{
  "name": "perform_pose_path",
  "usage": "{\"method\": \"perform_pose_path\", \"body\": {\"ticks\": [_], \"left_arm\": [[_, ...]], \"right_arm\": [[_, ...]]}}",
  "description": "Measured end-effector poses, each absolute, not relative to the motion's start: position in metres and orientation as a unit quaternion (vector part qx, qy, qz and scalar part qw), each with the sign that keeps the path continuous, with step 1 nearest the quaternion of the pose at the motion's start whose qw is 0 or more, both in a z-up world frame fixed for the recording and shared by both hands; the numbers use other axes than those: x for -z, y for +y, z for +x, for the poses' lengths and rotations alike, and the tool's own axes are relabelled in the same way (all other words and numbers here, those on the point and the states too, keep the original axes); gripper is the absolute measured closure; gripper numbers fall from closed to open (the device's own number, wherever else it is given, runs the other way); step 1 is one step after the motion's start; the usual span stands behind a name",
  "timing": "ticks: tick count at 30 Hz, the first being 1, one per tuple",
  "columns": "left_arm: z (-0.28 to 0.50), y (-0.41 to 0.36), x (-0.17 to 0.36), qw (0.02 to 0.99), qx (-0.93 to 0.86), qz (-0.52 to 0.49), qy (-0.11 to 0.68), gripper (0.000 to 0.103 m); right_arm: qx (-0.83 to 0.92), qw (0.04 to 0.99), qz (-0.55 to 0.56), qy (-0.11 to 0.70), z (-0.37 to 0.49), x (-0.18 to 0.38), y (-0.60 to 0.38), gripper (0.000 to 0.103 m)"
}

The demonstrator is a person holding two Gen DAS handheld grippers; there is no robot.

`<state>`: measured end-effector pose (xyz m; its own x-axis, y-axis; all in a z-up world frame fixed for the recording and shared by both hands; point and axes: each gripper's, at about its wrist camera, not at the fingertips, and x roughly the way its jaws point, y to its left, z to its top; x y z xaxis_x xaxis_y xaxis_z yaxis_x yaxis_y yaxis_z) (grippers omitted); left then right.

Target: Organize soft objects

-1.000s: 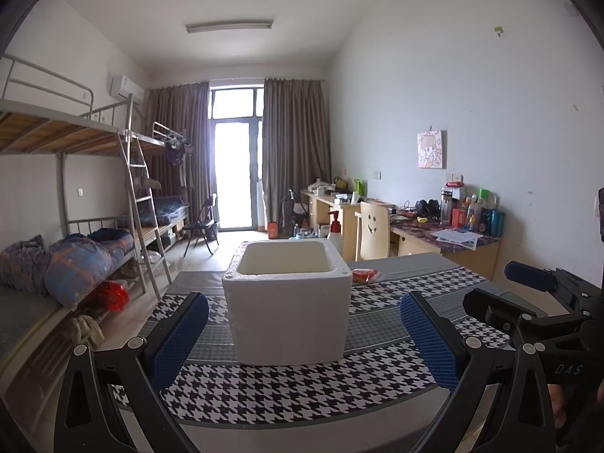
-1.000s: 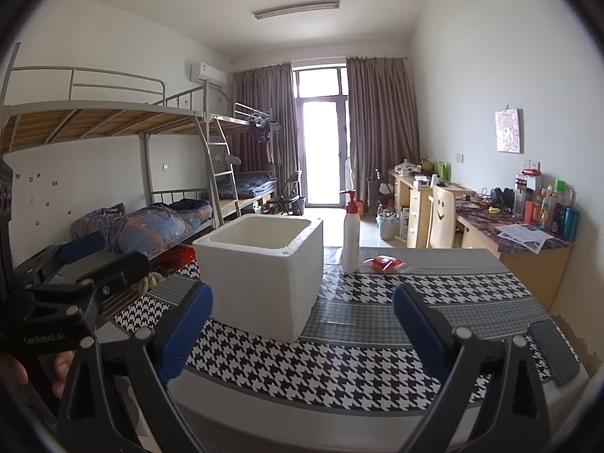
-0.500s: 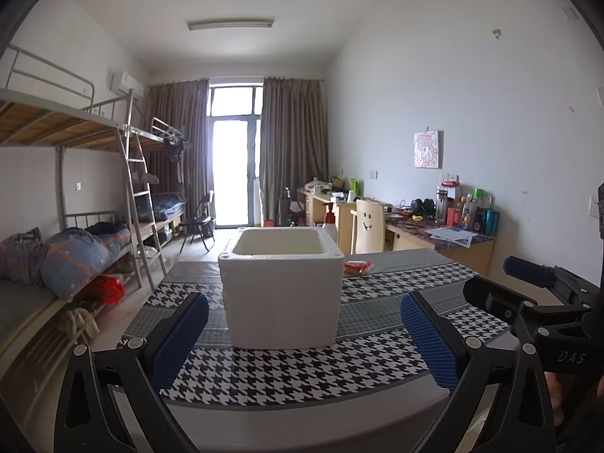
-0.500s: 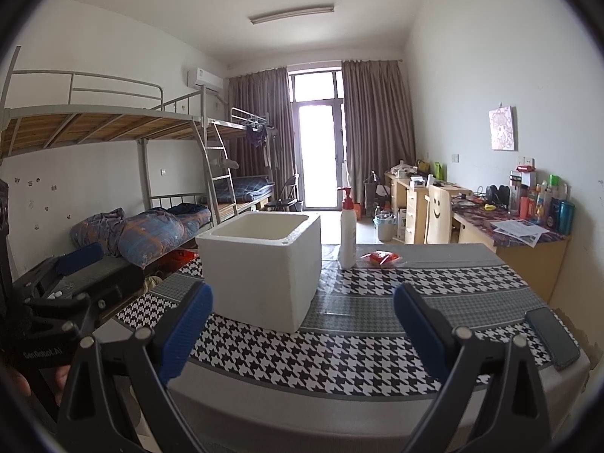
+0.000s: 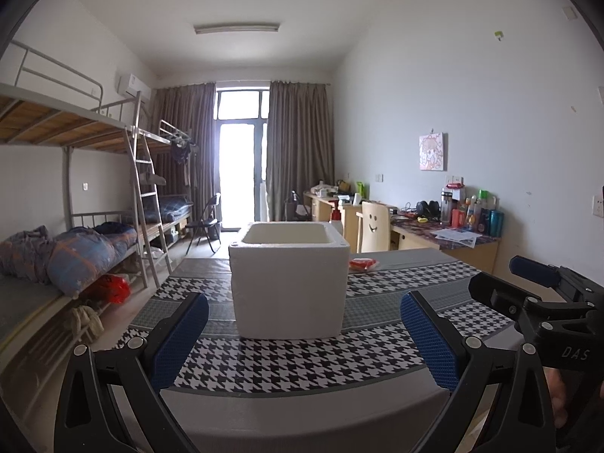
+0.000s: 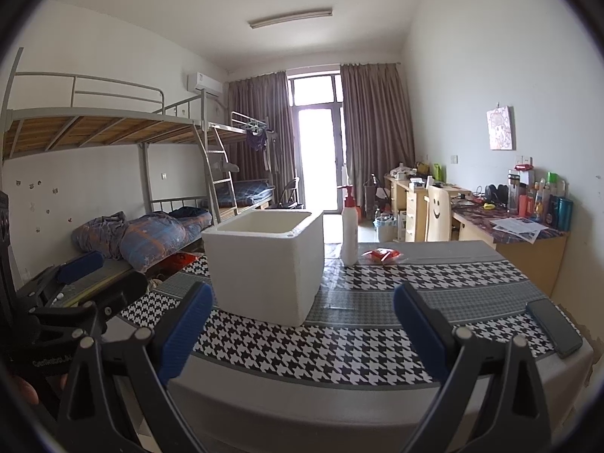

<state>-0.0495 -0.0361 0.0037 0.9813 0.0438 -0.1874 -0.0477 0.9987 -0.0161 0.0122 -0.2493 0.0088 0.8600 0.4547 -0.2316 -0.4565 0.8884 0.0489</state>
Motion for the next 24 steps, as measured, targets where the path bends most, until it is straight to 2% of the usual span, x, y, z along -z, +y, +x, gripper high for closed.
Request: {"method": "perform_pose_path", "body": {"ticks": [24], "left_arm": [[-0.059,-0.032,0.009,0.995,-0.044,-0.015,0.086,0.001]], "right_arm": [[-0.228,0.969,-0.013,0.098,-0.006,0.006,-0.247,0.005]]}}
